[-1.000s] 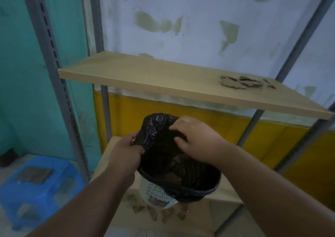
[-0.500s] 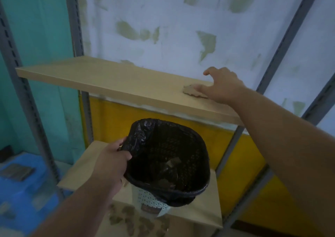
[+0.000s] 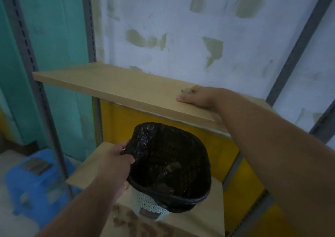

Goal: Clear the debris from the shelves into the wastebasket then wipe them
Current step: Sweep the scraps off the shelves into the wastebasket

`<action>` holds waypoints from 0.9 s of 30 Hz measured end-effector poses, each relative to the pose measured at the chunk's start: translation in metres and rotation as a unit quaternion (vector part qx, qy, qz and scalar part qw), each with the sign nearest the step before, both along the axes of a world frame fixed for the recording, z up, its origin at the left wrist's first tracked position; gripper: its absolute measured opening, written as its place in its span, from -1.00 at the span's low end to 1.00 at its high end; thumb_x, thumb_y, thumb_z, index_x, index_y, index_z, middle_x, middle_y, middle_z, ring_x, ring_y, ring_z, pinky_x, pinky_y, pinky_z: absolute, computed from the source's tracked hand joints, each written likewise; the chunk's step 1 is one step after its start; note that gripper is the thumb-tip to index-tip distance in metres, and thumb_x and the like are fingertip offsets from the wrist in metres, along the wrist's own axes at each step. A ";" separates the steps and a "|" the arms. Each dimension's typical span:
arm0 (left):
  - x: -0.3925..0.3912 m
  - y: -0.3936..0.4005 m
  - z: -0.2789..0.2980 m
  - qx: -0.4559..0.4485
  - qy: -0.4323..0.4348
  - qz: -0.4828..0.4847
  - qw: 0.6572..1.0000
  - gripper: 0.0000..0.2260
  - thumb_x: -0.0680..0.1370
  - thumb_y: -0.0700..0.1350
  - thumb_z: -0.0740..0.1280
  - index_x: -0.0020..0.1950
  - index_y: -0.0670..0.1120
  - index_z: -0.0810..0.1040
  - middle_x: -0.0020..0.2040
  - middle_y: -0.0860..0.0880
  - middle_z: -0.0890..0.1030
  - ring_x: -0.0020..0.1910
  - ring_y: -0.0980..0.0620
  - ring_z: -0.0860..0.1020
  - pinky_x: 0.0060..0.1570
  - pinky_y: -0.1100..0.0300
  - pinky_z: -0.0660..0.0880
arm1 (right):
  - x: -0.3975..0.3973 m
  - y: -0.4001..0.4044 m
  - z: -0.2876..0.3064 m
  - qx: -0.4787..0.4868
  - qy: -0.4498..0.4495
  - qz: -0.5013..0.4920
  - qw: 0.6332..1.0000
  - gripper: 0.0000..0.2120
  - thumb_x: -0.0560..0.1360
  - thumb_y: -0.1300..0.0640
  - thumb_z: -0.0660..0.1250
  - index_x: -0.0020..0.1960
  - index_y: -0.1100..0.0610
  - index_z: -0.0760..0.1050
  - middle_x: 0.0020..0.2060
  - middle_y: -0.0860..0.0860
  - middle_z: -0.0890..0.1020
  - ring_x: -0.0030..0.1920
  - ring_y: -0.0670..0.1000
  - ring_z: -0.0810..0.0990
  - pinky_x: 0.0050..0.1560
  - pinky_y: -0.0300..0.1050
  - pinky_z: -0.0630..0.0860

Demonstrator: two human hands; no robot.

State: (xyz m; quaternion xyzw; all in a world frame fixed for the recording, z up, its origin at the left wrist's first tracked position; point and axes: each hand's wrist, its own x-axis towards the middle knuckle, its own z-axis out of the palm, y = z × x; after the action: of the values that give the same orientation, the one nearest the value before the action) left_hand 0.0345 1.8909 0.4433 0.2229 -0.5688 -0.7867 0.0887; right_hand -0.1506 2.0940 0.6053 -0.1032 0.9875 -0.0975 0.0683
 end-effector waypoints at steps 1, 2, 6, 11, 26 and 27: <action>-0.001 0.000 0.000 0.003 0.002 0.002 1.000 -0.49 0.49 -0.46 0.18 0.24 0.03 0.61 -0.03 -0.05 0.66 -0.01 -0.15 0.61 -0.20 0.08 0.53 | -0.001 -0.002 -0.001 -0.005 0.005 0.005 1.000 0.09 0.22 -0.64 0.13 0.56 -0.03 0.11 0.55 0.03 0.18 0.51 0.14 0.20 0.46 0.18 0.13; -0.002 0.001 0.000 0.004 0.004 0.001 1.000 -0.49 0.49 -0.46 0.18 0.23 0.03 0.61 -0.03 -0.05 0.66 -0.01 -0.15 0.62 -0.20 0.08 0.53 | -0.001 -0.003 -0.001 -0.006 0.016 0.011 1.000 0.01 0.29 -0.60 0.13 0.55 -0.03 0.13 0.54 0.04 0.21 0.50 0.15 0.22 0.45 0.18 0.15; -0.006 -0.001 -0.001 0.001 0.004 -0.009 1.000 -0.49 0.49 -0.46 0.17 0.27 0.01 0.59 0.03 -0.10 0.66 0.00 -0.16 0.62 -0.19 0.05 0.55 | -0.001 -0.014 -0.009 0.067 0.125 0.049 0.989 -0.33 0.52 -0.41 0.00 0.47 -0.01 0.24 0.41 0.12 0.40 0.38 0.22 0.33 0.38 0.20 0.23; -0.011 -0.004 0.002 -0.003 0.002 -0.027 1.000 -0.50 0.51 -0.45 0.18 0.28 0.02 0.58 0.00 -0.08 0.66 0.00 -0.17 0.62 -0.21 0.03 0.58 | -0.003 -0.009 -0.006 0.018 0.188 0.064 0.980 -0.66 0.59 -0.05 0.15 0.25 0.11 0.42 0.16 0.08 0.54 0.12 0.11 0.47 0.07 -0.04 0.40; -0.015 -0.014 0.008 -0.043 -0.006 -0.046 0.998 -0.46 0.44 -0.41 0.22 0.29 0.06 0.58 0.05 -0.12 0.68 0.00 -0.19 0.66 -0.04 -0.14 0.63 | 0.061 -0.010 0.044 -0.369 0.342 0.021 0.864 -0.90 0.45 0.10 0.44 -0.08 0.03 0.53 -0.23 -0.15 0.58 -0.19 -0.13 0.58 -0.19 -0.24 0.55; -0.013 -0.014 0.009 -0.042 -0.005 -0.045 0.998 -0.46 0.43 -0.41 0.22 0.30 0.06 0.57 0.07 -0.13 0.67 0.01 -0.20 0.65 -0.03 -0.16 0.63 | 0.078 -0.015 0.045 -0.397 0.329 0.040 0.856 -0.90 0.46 0.12 0.45 -0.08 0.06 0.53 -0.23 -0.13 0.59 -0.23 -0.13 0.61 -0.24 -0.25 0.58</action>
State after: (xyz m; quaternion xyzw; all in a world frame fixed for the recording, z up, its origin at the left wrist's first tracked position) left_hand 0.0212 1.8771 0.4522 0.1972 -0.6111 -0.7643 0.0593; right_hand -0.0723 2.0791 0.6499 -0.1869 0.8247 -0.4393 -0.3034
